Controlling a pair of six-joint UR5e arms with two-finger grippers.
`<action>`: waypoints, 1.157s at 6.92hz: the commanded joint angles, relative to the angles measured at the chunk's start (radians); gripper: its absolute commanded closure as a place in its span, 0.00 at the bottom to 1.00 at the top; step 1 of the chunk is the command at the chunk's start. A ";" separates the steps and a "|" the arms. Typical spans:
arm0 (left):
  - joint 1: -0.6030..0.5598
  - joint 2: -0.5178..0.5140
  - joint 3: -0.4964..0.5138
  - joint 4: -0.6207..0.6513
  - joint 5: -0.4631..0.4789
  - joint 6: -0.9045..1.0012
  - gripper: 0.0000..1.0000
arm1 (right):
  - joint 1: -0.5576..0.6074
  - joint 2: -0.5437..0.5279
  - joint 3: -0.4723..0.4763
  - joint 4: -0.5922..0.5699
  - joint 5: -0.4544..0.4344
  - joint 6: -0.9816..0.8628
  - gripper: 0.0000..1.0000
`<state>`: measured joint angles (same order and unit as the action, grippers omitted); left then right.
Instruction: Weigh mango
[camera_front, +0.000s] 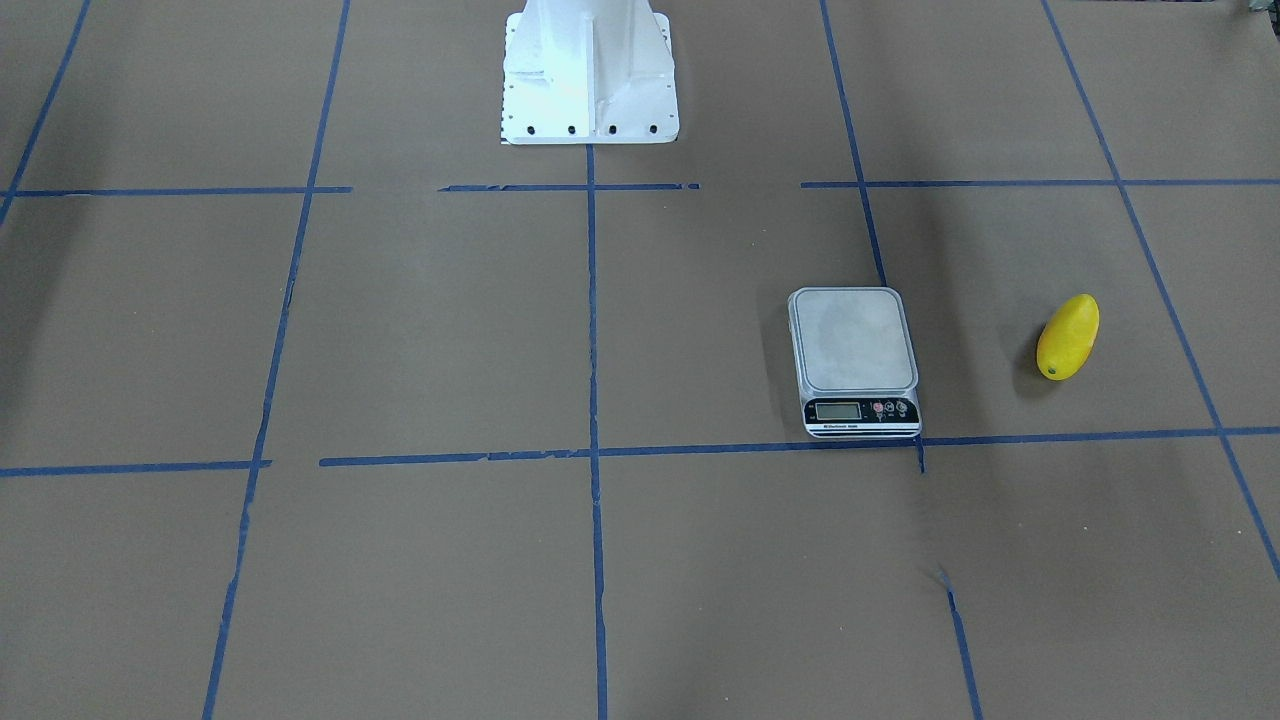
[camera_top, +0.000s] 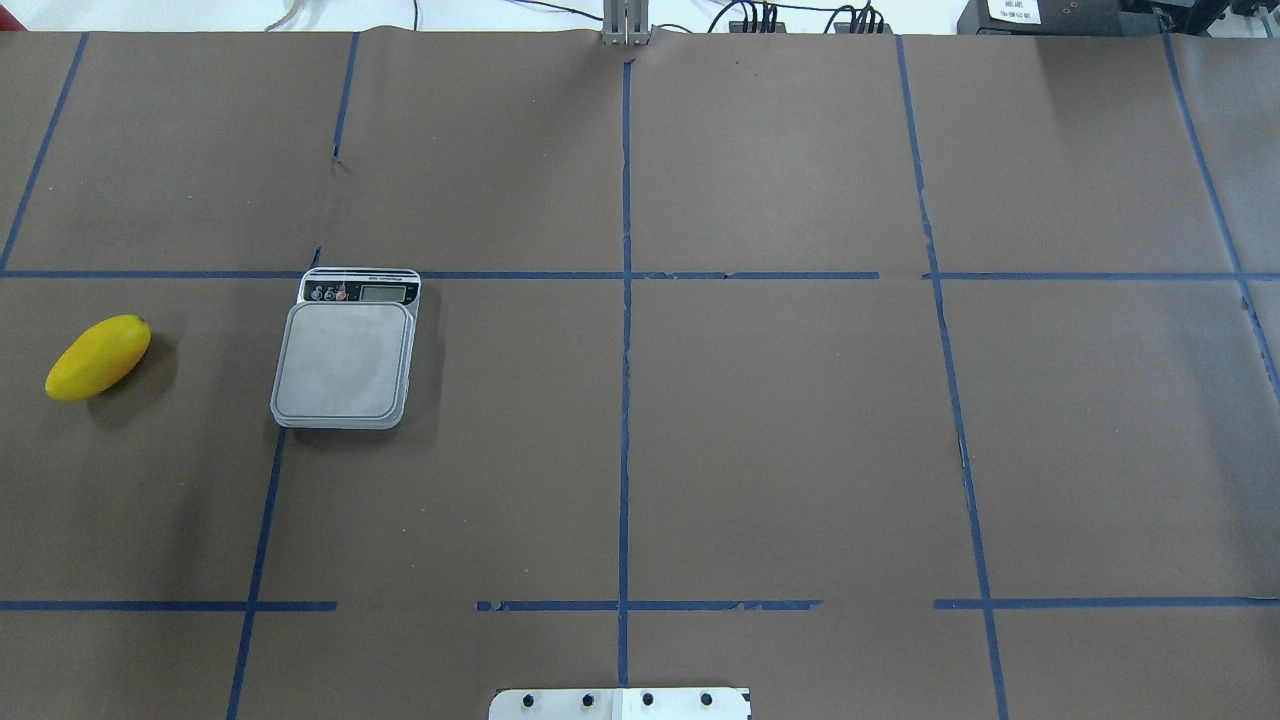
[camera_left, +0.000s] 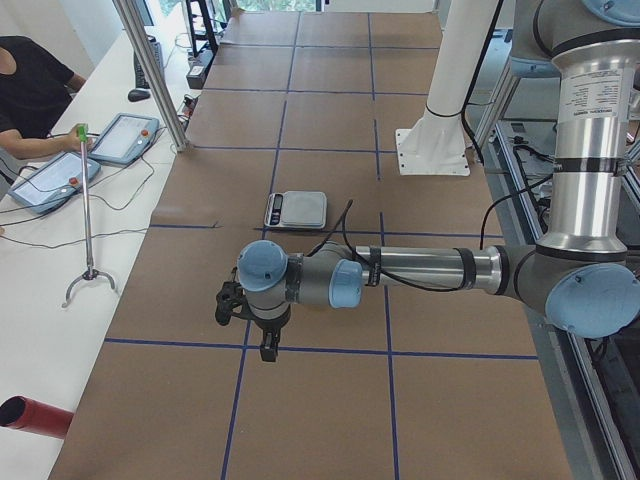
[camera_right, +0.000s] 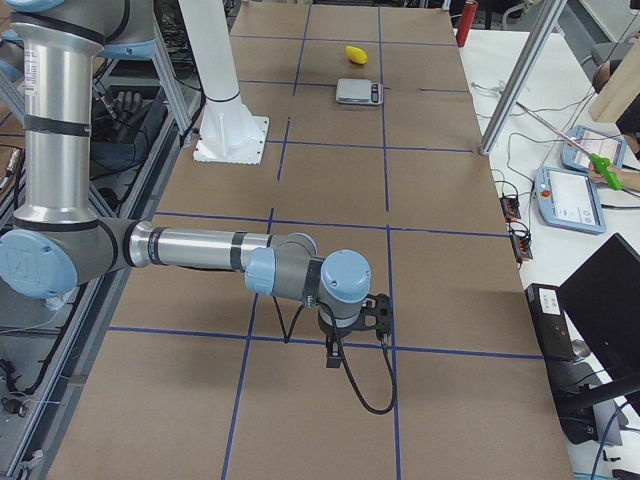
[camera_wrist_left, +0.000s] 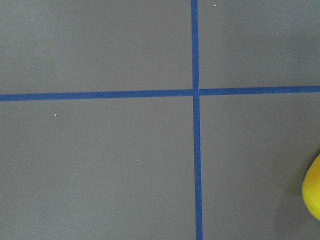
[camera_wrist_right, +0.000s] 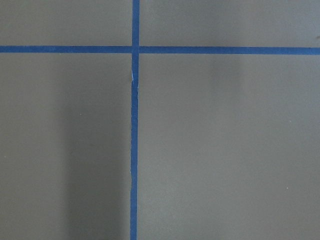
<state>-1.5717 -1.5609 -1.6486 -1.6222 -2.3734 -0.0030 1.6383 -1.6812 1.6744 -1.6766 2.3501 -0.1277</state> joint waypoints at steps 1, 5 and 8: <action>0.072 -0.028 -0.226 0.098 0.009 -0.117 0.00 | 0.000 0.000 0.001 0.000 0.000 0.000 0.00; 0.378 -0.092 -0.276 0.115 0.075 -0.305 0.00 | 0.000 0.000 -0.001 0.000 0.000 0.000 0.00; 0.436 -0.020 -0.021 -0.401 0.086 -0.504 0.00 | 0.000 -0.002 0.001 0.000 0.000 -0.001 0.00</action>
<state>-1.1627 -1.6202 -1.7467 -1.8278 -2.2925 -0.4253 1.6383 -1.6815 1.6743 -1.6766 2.3500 -0.1276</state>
